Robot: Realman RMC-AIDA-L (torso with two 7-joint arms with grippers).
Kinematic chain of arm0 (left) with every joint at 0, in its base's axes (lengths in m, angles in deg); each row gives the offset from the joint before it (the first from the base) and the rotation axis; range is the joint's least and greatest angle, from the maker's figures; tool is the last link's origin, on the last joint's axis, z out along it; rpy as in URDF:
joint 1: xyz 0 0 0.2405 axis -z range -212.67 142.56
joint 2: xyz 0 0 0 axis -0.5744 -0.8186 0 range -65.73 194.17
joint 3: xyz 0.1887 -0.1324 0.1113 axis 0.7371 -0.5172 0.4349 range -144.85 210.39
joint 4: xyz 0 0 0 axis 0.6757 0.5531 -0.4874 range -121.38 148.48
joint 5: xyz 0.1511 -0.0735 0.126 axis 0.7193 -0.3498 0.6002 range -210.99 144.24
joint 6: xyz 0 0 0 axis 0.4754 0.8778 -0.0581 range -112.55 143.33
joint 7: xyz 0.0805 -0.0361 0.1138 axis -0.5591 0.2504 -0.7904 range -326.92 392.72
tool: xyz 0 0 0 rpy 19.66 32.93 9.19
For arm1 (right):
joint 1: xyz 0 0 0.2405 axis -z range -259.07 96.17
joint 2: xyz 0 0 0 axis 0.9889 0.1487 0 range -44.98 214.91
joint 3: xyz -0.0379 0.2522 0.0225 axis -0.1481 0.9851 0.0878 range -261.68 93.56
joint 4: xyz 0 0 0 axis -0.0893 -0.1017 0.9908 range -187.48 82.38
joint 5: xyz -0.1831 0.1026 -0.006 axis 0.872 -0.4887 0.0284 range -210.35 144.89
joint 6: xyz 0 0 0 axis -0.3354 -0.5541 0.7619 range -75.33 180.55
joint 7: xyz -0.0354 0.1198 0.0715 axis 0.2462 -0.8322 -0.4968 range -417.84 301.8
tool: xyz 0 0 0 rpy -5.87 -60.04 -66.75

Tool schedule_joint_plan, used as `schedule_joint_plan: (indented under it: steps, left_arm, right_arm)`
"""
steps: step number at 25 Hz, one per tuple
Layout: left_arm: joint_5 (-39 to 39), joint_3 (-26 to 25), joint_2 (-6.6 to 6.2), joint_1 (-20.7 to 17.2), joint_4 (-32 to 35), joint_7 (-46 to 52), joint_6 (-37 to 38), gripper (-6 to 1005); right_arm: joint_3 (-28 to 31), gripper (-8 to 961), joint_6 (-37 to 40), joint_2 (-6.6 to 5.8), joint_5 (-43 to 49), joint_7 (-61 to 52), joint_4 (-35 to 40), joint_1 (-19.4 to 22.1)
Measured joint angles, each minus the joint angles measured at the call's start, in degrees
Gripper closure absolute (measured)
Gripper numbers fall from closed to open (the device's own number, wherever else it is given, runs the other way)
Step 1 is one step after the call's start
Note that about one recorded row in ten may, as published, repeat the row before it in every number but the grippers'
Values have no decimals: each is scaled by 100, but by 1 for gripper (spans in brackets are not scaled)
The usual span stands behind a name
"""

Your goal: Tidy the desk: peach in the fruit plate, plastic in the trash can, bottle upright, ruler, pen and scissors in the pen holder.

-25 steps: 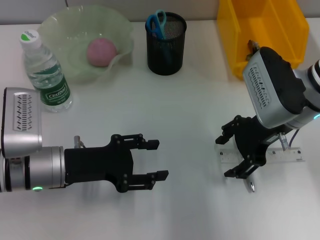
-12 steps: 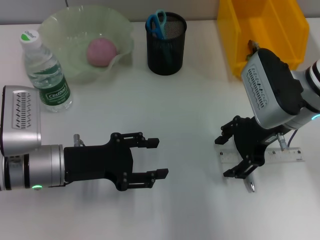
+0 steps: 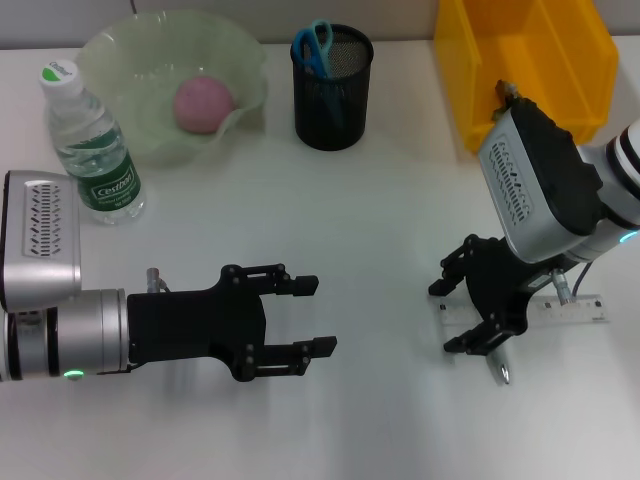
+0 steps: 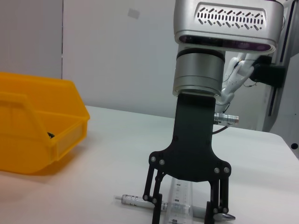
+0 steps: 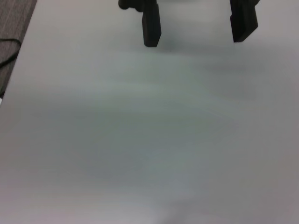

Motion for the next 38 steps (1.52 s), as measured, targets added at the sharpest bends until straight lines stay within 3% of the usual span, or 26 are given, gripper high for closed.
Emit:
schedule_joint_plan:
  steps: [3, 15, 25, 30, 38]
  left_arm:
    - [0, 0, 0, 0, 0, 4, 1, 291]
    - [0, 8, 0, 0, 70, 144, 1, 292]
    - [0, 2, 0, 6, 70, 145, 1, 291]
    - [0, 3, 8, 32, 70, 182, 1, 291]
    - [0, 22, 10, 50, 70, 292, 1, 291]
  right_arm:
    - [30, 224, -7, 0, -33, -6, 25, 26]
    - [39, 567, -69, 0, -41, -16, 49, 51]
    - [76, 568, 135, -8, -41, -240, 453, 76]
    - [738, 568, 300, -12, -381, -321, 1025, 225]
    - [1556, 569, 234, -18, -1491, 177, 1167, 568]
